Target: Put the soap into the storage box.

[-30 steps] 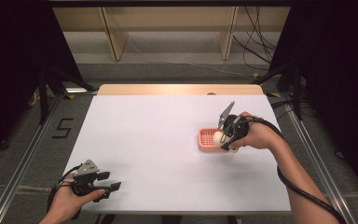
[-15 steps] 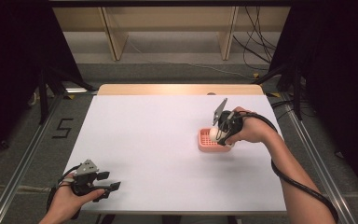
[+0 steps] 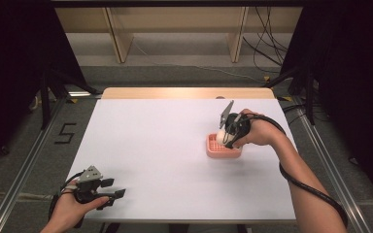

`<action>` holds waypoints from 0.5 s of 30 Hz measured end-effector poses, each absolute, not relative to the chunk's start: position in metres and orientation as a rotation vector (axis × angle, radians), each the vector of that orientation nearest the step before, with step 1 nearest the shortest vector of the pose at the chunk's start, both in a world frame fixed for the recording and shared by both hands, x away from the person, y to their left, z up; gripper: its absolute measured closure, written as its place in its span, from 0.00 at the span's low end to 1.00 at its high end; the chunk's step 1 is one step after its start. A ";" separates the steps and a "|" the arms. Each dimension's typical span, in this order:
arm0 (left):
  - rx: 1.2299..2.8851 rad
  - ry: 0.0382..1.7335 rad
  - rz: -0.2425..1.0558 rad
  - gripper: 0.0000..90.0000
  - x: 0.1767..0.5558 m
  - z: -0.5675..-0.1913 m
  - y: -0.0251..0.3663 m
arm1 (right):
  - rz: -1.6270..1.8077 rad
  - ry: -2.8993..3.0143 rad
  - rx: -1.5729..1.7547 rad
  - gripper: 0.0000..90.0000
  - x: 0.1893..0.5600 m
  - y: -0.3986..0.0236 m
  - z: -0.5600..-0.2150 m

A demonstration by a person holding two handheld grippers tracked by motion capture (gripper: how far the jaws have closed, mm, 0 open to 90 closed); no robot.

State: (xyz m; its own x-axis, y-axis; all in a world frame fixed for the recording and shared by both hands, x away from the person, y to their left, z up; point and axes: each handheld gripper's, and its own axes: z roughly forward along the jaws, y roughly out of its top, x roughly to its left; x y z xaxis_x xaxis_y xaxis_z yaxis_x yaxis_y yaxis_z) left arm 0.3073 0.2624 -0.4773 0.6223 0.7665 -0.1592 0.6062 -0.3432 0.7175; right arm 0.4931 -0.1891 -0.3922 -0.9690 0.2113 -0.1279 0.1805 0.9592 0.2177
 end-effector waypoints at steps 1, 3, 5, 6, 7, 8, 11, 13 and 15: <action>2.067 1.075 0.263 0.38 0.307 -0.477 0.262 | 0.328 2.966 0.329 0.56 0.492 -0.188 -0.393; 2.069 1.074 0.263 0.38 0.307 -0.477 0.262 | 0.344 2.967 0.291 0.56 0.494 -0.188 -0.394; 2.069 1.073 0.262 0.38 0.307 -0.477 0.262 | 0.322 2.959 0.331 0.56 0.493 -0.188 -0.394; 2.070 1.073 0.262 0.38 0.307 -0.477 0.262 | 0.319 2.960 0.333 0.56 0.494 -0.188 -0.394; 2.068 1.074 0.262 0.38 0.307 -0.478 0.262 | 0.330 2.959 0.291 0.56 0.495 -0.188 -0.395; 2.069 1.073 0.262 0.38 0.307 -0.478 0.262 | 0.325 2.962 0.314 0.56 0.495 -0.188 -0.394; 2.068 1.074 0.261 0.38 0.307 -0.478 0.262 | 0.317 2.968 0.294 0.56 0.496 -0.187 -0.396; 2.068 1.074 0.261 0.38 0.307 -0.477 0.263 | 0.312 2.960 0.325 0.56 0.496 -0.186 -0.397; 2.068 1.075 0.261 0.38 0.307 -0.477 0.263 | 0.314 2.965 0.314 0.56 0.497 -0.185 -0.398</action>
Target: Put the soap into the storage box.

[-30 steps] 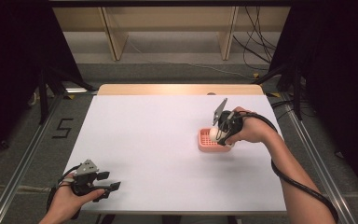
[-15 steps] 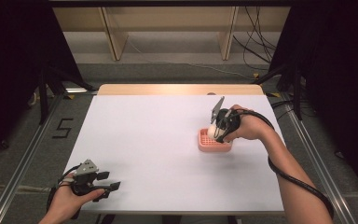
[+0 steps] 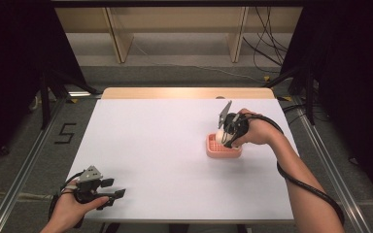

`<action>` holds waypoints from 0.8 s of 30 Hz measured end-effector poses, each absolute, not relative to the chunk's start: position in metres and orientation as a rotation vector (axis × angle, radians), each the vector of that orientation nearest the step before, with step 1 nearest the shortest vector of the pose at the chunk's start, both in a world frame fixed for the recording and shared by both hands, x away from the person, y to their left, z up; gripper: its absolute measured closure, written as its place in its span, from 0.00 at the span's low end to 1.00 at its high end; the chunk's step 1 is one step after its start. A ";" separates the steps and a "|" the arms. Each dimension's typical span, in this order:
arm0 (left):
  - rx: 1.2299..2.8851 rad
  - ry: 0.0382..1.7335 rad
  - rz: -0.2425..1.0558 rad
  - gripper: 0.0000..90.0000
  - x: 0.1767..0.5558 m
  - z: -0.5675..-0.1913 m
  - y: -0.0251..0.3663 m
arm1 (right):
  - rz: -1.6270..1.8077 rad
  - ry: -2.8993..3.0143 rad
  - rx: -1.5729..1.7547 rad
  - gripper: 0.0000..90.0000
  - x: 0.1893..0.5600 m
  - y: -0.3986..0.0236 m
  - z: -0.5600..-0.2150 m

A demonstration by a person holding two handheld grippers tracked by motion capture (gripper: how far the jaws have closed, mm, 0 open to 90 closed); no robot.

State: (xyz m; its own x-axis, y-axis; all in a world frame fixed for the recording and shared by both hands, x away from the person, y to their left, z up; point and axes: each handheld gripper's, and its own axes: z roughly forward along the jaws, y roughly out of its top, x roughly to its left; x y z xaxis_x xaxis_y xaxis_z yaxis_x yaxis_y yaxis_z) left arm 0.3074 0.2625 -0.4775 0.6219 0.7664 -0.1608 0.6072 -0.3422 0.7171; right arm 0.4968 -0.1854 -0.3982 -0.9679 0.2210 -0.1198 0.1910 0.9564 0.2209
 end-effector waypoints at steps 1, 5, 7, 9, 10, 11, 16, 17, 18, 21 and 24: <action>2.068 1.075 0.261 0.38 0.307 -0.478 0.263 | 0.303 2.962 0.332 0.56 0.496 -0.185 -0.398; 2.066 1.076 0.260 0.38 0.307 -0.478 0.262 | 0.277 2.957 0.285 0.56 0.498 -0.184 -0.399; 2.066 1.075 0.259 0.38 0.307 -0.478 0.262 | 0.300 2.967 0.293 0.56 0.498 -0.182 -0.401; 2.067 1.075 0.260 0.38 0.307 -0.478 0.262 | 0.299 2.964 0.302 0.56 0.498 -0.182 -0.402; 2.067 1.075 0.261 0.38 0.307 -0.478 0.262 | 0.303 2.970 0.289 0.56 0.499 -0.181 -0.402; 2.068 1.075 0.261 0.38 0.307 -0.478 0.263 | 0.304 2.974 0.286 0.56 0.499 -0.181 -0.403; 2.067 1.078 0.255 0.38 0.307 -0.478 0.262 | 0.258 2.951 0.247 0.56 0.503 -0.181 -0.404; 2.064 1.077 0.257 0.38 0.307 -0.478 0.262 | 0.269 2.956 0.334 0.56 0.500 -0.180 -0.404; 2.067 1.075 0.259 0.38 0.307 -0.478 0.262 | 0.276 2.958 0.301 0.56 0.502 -0.180 -0.404; 2.055 1.083 0.256 0.38 0.307 -0.478 0.262 | 0.270 2.948 0.244 0.56 0.506 -0.181 -0.405; 2.065 1.078 0.258 0.38 0.307 -0.478 0.262 | 0.275 2.951 0.323 0.56 0.503 -0.180 -0.405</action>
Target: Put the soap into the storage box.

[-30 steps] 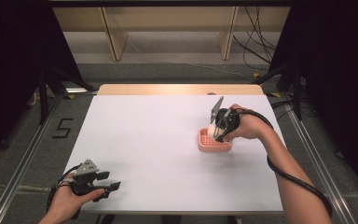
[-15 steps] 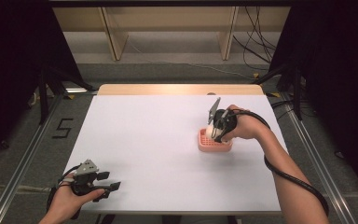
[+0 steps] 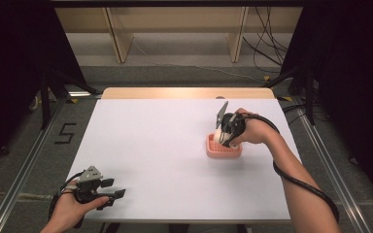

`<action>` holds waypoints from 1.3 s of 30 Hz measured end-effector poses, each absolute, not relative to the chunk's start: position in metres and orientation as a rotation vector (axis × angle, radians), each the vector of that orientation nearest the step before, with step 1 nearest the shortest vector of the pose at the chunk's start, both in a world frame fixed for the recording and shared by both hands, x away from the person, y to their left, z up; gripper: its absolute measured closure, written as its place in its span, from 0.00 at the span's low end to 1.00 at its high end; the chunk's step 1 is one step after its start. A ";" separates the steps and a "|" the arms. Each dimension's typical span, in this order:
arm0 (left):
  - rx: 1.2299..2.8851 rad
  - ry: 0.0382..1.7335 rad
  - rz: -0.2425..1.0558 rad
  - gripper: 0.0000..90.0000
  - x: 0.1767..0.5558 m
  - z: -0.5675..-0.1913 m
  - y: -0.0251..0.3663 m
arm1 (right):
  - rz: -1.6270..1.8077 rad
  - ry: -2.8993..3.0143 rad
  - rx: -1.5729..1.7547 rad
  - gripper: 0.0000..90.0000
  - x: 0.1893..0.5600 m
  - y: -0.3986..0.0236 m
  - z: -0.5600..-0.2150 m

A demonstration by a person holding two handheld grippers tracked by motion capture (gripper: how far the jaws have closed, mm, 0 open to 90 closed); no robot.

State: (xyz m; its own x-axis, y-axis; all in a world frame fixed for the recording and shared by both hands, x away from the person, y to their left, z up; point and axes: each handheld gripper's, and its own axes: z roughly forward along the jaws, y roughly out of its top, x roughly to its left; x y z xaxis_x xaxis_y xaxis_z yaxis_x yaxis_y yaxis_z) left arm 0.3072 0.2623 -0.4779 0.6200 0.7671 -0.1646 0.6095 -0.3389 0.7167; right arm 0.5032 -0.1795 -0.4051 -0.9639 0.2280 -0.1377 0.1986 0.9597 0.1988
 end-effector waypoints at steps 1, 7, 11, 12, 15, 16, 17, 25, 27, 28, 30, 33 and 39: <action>2.065 1.078 0.258 0.38 0.307 -0.478 0.262 | 0.257 2.950 0.317 0.56 0.504 -0.180 -0.405; 2.065 1.078 0.257 0.38 0.307 -0.478 0.262 | 0.270 2.950 0.318 0.56 0.506 -0.180 -0.408; 2.067 1.075 0.260 0.38 0.307 -0.478 0.263 | 0.255 2.948 0.300 0.56 0.508 -0.181 -0.412; 2.064 1.089 0.272 0.38 0.308 -0.478 0.263 | 0.261 2.951 0.281 0.56 0.510 -0.181 -0.413; 2.060 1.082 0.259 0.38 0.307 -0.478 0.263 | 0.253 2.945 0.309 0.56 0.509 -0.180 -0.415; 2.058 1.082 0.258 0.38 0.307 -0.478 0.262 | 0.264 2.957 0.350 0.56 0.508 -0.180 -0.415; 2.057 1.081 0.258 0.38 0.307 -0.478 0.262 | 0.276 2.958 0.310 0.56 0.509 -0.180 -0.417; 2.055 1.082 0.259 0.38 0.307 -0.478 0.262 | 0.233 2.949 0.300 0.56 0.511 -0.180 -0.423; 2.066 1.089 0.272 0.38 0.308 -0.478 0.263 | 0.236 2.958 0.292 0.56 0.512 -0.180 -0.423; 2.062 1.085 0.269 0.38 0.308 -0.478 0.263 | 0.235 2.963 0.294 0.56 0.512 -0.180 -0.424; 2.055 1.083 0.259 0.38 0.307 -0.478 0.263 | 0.238 2.958 0.282 0.56 0.513 -0.180 -0.424; 2.065 1.079 0.259 0.38 0.308 -0.477 0.263 | 0.255 2.962 0.350 0.56 0.510 -0.178 -0.425; 2.064 1.087 0.278 0.38 0.308 -0.478 0.263 | 0.273 2.965 0.288 0.56 0.514 -0.177 -0.428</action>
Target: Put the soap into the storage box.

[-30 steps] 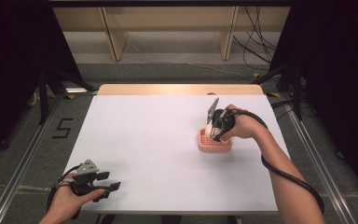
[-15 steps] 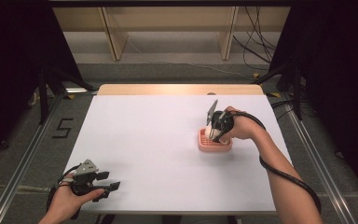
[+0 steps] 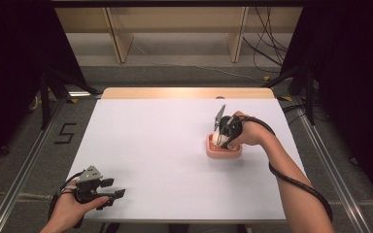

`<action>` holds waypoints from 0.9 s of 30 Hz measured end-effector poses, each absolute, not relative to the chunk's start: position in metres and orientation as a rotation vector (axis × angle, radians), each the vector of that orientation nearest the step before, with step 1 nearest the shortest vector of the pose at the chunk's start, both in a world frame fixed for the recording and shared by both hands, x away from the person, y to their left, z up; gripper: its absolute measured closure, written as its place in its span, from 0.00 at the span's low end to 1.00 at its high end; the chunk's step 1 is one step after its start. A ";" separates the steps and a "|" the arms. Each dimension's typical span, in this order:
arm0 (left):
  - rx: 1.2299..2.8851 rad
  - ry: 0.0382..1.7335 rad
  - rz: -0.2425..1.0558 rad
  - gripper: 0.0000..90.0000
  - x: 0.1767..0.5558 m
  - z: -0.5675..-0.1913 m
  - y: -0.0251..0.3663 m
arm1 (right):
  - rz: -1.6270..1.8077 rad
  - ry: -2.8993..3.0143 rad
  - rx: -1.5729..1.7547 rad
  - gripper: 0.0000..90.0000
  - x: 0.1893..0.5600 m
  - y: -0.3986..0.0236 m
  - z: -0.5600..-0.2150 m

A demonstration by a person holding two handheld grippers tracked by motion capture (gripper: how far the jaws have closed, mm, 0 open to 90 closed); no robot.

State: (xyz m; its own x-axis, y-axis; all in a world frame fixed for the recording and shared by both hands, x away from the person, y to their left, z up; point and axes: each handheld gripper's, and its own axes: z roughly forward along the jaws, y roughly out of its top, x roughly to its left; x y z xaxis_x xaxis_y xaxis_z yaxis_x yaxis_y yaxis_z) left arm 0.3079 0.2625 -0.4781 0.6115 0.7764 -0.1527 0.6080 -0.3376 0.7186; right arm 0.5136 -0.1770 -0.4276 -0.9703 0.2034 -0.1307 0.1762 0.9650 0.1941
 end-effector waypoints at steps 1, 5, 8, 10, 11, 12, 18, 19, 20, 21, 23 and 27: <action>2.064 1.088 0.277 0.38 0.308 -0.478 0.263 | 0.268 2.965 0.293 0.56 0.514 -0.177 -0.428; 2.063 1.088 0.277 0.38 0.308 -0.478 0.262 | 0.270 2.965 0.306 0.56 0.514 -0.176 -0.427; 2.070 1.073 0.257 0.38 0.308 -0.477 0.263 | 0.260 2.974 0.342 0.56 0.513 -0.176 -0.428; 2.068 1.073 0.257 0.38 0.308 -0.477 0.263 | 0.267 2.966 0.282 0.55 0.516 -0.176 -0.429; 2.068 1.073 0.258 0.38 0.307 -0.477 0.263 | 0.268 2.962 0.292 0.55 0.516 -0.177 -0.429; 2.068 1.074 0.258 0.38 0.307 -0.477 0.263 | 0.271 2.956 0.336 0.55 0.515 -0.177 -0.429; 2.069 1.074 0.258 0.38 0.307 -0.477 0.262 | 0.303 2.946 0.372 0.48 0.516 -0.179 -0.423; 2.068 1.074 0.258 0.38 0.307 -0.477 0.262 | 0.299 2.937 0.403 0.45 0.516 -0.179 -0.421; 2.067 1.074 0.258 0.38 0.307 -0.477 0.262 | 0.309 2.934 0.405 0.43 0.516 -0.180 -0.420; 2.067 1.074 0.258 0.38 0.307 -0.477 0.262 | 0.342 2.934 0.420 0.41 0.515 -0.180 -0.419; 2.066 1.075 0.258 0.38 0.307 -0.478 0.262 | 0.377 2.936 0.460 0.38 0.513 -0.181 -0.418; 2.066 1.071 0.259 0.38 0.307 -0.478 0.262 | 0.420 2.926 0.465 0.36 0.505 -0.185 -0.413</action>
State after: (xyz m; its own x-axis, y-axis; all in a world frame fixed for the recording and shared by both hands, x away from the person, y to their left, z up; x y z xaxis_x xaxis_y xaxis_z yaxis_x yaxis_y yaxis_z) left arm 0.3073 0.2615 -0.4776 0.6243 0.7641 -0.1623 0.6054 -0.3419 0.7188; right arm 0.5051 -0.1852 -0.4131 -0.9410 0.3227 -0.1017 0.2811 0.9129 0.2960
